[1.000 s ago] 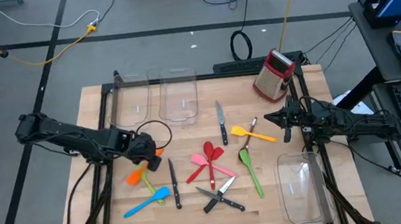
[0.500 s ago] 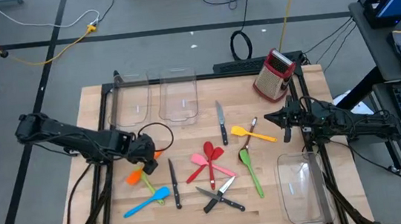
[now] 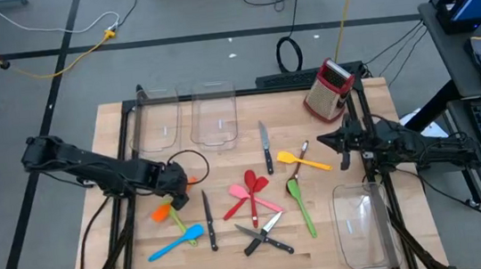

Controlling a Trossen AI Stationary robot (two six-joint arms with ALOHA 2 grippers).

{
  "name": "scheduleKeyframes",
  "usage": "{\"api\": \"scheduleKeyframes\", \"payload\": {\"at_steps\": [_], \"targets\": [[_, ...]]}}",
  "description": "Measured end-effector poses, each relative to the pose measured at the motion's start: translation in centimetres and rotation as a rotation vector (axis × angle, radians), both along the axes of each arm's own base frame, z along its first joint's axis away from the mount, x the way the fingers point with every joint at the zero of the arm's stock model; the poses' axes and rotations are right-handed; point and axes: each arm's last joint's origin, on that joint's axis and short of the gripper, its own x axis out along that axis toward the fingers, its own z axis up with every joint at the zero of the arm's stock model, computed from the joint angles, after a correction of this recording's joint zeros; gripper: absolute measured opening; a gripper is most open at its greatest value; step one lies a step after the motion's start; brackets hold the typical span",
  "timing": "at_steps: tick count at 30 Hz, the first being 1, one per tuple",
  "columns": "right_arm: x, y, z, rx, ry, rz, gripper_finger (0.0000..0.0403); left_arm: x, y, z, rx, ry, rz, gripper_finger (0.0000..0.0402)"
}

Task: Pick & Place Kitchen Items
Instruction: Put the orange spatula into the bottom transparent bin

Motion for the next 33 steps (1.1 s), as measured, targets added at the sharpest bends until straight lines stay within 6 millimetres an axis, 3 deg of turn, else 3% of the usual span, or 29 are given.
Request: {"api": "scheduleKeyframes", "payload": {"at_steps": [6,12,15,30,33], "targets": [[0.0,0.0,1.0,-0.012,-0.100,-0.003,0.0000,0.9,-0.4,-2.3,0.006,0.129,-0.059,0.0385],[0.0,0.0,1.1,-0.013,-0.116,-0.003,0.0000,1.2,-0.5,-2.7,0.004,0.158,-0.066,0.0368],[0.0,0.0,1.1,0.014,-0.123,-0.004,0.0000,1.0,-0.5,-2.5,0.006,0.141,-0.072,0.0327],[0.0,0.0,1.1,0.037,-0.128,-0.004,0.0000,1.0,-0.4,-2.4,0.046,0.115,-0.067,0.0041],[0.0,0.0,1.1,0.037,-0.128,-0.004,0.0000,1.0,-0.4,-2.2,0.039,0.107,-0.067,0.0015]]}}
